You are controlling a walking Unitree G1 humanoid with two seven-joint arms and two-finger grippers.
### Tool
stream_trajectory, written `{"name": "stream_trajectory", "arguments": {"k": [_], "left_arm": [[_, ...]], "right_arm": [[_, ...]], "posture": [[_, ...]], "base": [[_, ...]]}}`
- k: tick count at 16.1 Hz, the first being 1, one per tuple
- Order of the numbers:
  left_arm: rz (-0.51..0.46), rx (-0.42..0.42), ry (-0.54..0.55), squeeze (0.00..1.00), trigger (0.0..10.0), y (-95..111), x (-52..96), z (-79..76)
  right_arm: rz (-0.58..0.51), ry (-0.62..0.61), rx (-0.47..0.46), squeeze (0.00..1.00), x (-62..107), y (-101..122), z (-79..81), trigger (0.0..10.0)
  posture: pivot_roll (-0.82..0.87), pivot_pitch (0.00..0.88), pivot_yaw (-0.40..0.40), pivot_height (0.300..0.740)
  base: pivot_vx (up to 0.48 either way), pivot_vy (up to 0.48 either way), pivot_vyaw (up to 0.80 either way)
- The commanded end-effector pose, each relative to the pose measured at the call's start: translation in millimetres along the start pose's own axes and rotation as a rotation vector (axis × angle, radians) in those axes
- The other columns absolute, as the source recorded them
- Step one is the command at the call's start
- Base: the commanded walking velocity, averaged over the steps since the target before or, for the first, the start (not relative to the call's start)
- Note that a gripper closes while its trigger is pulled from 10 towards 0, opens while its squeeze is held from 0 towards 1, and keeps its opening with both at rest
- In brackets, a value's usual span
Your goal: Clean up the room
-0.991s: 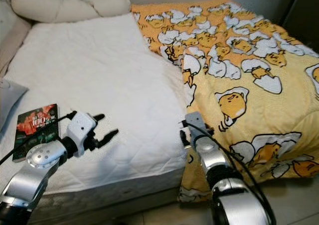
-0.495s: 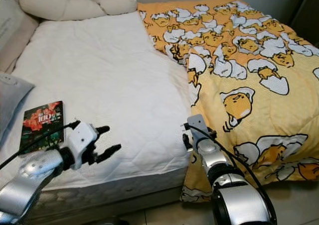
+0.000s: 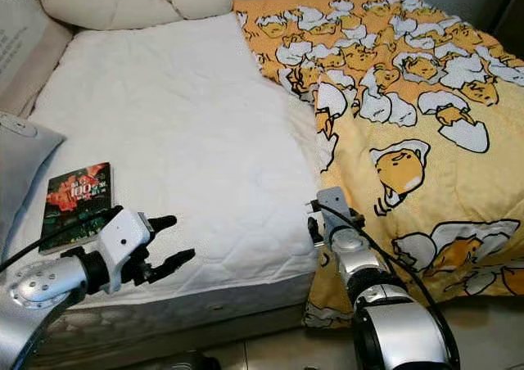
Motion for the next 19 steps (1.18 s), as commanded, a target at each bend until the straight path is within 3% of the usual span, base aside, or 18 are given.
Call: {"name": "stream_trajectory", "arguments": {"k": [1,7,8,9,10,11,19], "left_arm": [[-0.007,-0.014,0.002,0.00,10.0,8,6.0,-0.9],[0.017,-0.016,0.024,0.00,10.0,11,26.3,-5.9],[0.028,-0.016,0.026,0.00,10.0,9,29.9,-6.8],[0.032,-0.014,0.028,0.00,10.0,8,30.0,-6.9],[0.039,-0.005,0.032,0.00,10.0,5,28.6,-6.8],[0.044,0.002,0.036,0.00,10.0,3,28.6,-7.5],[0.018,0.007,0.022,0.00,10.0,13,30.5,-16.5]], "right_arm": [[-0.011,-0.019,-0.040,0.00,-0.2,2,-7.3,10.0],[0.004,-0.013,-0.041,0.00,1.1,-8,-9.4,10.0],[0.007,-0.007,-0.047,0.00,1.2,-9,-7.5,6.9],[0.008,-0.005,-0.050,0.00,1.2,-9,-6.6,4.5],[0.010,0.002,-0.053,0.00,1.2,-10,-4.8,1.4],[0.010,0.008,-0.055,0.00,1.2,-10,-3.1,0.0],[0.009,0.014,-0.044,0.00,1.3,-10,-9.7,0.0]], "posture": [[0.18,0.105,0.074,0.740],[0.25,0.182,0.083,0.740],[0.25,0.186,0.081,0.740],[0.26,0.186,0.079,0.740],[0.26,0.184,0.075,0.740],[0.25,0.178,0.069,0.740],[0.24,0.157,0.062,0.740]], "base": [[0.000,0.000,0.00],[0.000,0.000,0.00],[0.000,0.000,0.00],[0.000,0.000,0.00],[0.000,0.000,0.00],[0.000,0.000,0.00],[0.000,0.000,0.00]]}}
Point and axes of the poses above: a point about 5 cm out from each wrist's last joint towards the gripper, its own x axis pointing back from the gripper into the wrist, its own y axis along the axis of the wrist's last joint, z = x × y, the point moved 5 cm from there along -x, pointing out of the wrist towards the gripper, and after that the axes turned 11 degrees about x, right-handed, at the moved point
